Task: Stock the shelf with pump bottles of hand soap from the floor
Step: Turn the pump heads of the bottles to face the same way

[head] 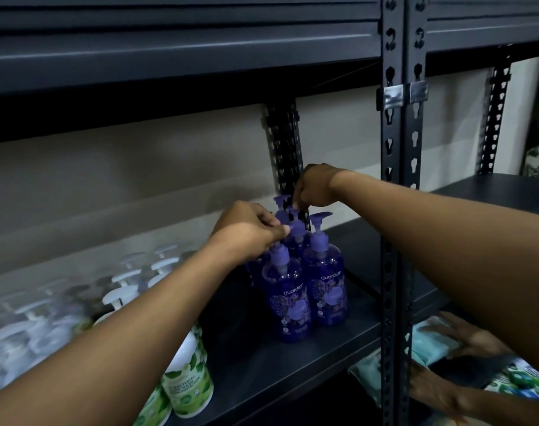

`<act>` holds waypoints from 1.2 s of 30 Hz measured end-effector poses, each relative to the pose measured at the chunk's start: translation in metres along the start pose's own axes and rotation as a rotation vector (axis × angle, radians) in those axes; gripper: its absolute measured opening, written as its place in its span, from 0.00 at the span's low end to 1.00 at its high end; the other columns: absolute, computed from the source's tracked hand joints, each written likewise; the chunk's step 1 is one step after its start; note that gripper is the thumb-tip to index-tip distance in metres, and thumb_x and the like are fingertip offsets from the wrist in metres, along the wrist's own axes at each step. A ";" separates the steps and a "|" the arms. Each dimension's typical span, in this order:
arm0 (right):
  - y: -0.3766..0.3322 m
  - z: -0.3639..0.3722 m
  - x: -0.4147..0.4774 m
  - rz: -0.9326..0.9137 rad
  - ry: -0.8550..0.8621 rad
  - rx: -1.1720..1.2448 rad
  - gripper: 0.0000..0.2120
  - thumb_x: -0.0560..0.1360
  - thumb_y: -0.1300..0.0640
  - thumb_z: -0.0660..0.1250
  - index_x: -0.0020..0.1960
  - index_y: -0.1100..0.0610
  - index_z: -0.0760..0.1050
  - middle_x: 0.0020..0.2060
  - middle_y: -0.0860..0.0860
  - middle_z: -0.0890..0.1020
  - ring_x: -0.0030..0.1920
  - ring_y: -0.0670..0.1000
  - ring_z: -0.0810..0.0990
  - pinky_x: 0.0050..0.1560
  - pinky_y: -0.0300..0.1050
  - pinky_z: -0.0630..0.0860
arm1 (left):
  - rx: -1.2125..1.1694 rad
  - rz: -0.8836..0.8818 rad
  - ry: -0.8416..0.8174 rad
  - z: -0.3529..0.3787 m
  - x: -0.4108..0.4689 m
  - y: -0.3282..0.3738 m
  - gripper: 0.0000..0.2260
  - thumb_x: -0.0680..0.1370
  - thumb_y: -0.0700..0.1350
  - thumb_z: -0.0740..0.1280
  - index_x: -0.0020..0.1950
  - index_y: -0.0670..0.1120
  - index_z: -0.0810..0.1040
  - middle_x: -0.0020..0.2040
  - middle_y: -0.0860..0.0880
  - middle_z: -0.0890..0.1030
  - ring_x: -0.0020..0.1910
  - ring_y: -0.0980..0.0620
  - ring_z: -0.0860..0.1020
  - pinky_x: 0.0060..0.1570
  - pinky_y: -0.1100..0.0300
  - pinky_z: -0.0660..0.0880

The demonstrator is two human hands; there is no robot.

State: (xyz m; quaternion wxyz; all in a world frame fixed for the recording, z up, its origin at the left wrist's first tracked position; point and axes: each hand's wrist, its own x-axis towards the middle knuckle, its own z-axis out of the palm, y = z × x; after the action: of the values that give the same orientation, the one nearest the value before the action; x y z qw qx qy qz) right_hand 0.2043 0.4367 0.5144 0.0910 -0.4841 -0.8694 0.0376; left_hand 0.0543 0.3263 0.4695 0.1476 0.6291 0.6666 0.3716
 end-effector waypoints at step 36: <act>-0.018 -0.016 -0.063 -0.015 -0.056 -0.037 0.16 0.80 0.47 0.66 0.59 0.58 0.81 0.53 0.53 0.82 0.54 0.54 0.79 0.53 0.47 0.76 | -0.095 -0.057 0.033 -0.005 -0.020 -0.003 0.14 0.75 0.49 0.76 0.57 0.45 0.82 0.45 0.49 0.85 0.41 0.50 0.82 0.50 0.57 0.81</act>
State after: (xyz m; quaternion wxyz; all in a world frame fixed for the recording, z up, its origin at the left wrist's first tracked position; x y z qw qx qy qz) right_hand 0.2247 0.3729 0.5251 0.0581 -0.4778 -0.8758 0.0346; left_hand 0.0525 0.3060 0.4655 0.1767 0.5957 0.6683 0.4089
